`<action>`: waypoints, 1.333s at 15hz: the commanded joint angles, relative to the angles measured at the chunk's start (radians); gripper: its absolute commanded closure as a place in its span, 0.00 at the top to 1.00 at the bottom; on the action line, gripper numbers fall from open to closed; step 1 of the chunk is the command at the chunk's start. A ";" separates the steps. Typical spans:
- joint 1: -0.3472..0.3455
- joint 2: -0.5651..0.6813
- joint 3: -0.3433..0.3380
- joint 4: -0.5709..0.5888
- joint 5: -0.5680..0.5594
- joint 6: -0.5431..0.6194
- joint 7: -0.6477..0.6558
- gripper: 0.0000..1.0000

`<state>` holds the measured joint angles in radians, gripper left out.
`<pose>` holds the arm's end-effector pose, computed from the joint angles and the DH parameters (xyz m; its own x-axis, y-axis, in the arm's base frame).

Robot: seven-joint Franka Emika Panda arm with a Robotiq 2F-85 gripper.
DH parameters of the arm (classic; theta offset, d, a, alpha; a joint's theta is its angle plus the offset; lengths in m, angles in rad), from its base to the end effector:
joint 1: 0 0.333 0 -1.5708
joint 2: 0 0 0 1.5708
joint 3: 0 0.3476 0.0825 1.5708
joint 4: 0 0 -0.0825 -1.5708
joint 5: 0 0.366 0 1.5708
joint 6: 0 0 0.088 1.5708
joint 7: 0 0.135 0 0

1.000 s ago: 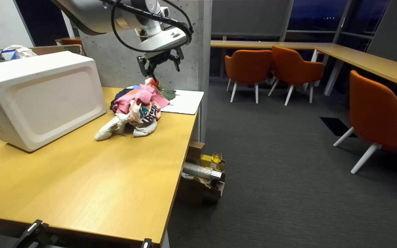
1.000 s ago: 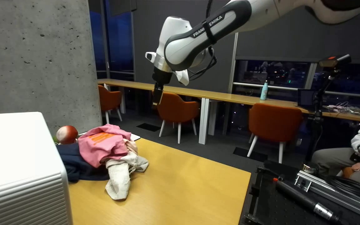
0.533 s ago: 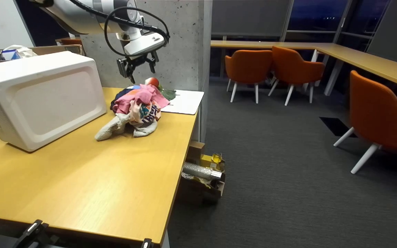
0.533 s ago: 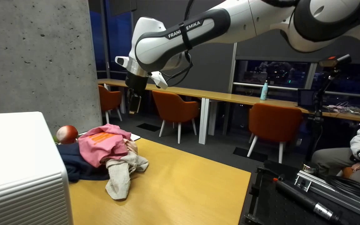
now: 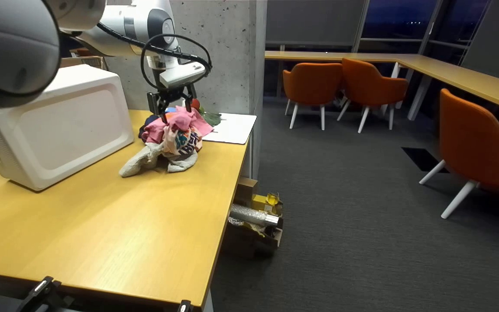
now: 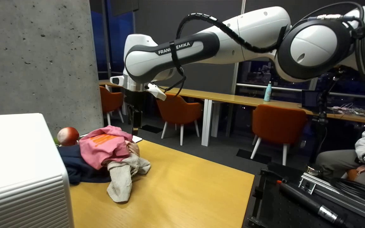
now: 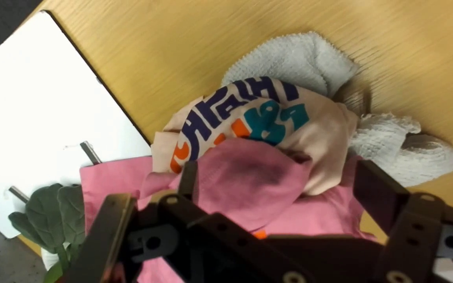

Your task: Put the pink t-shirt over the storage container.

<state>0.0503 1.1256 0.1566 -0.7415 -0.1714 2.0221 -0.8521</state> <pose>0.8266 0.0936 0.2643 0.5150 0.8525 0.0893 0.8415 -0.5226 0.1371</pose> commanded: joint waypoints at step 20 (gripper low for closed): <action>0.048 0.159 -0.020 0.277 -0.020 -0.085 -0.098 0.00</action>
<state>0.0852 1.2668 0.1490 -0.5149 -0.1748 1.9264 -0.9241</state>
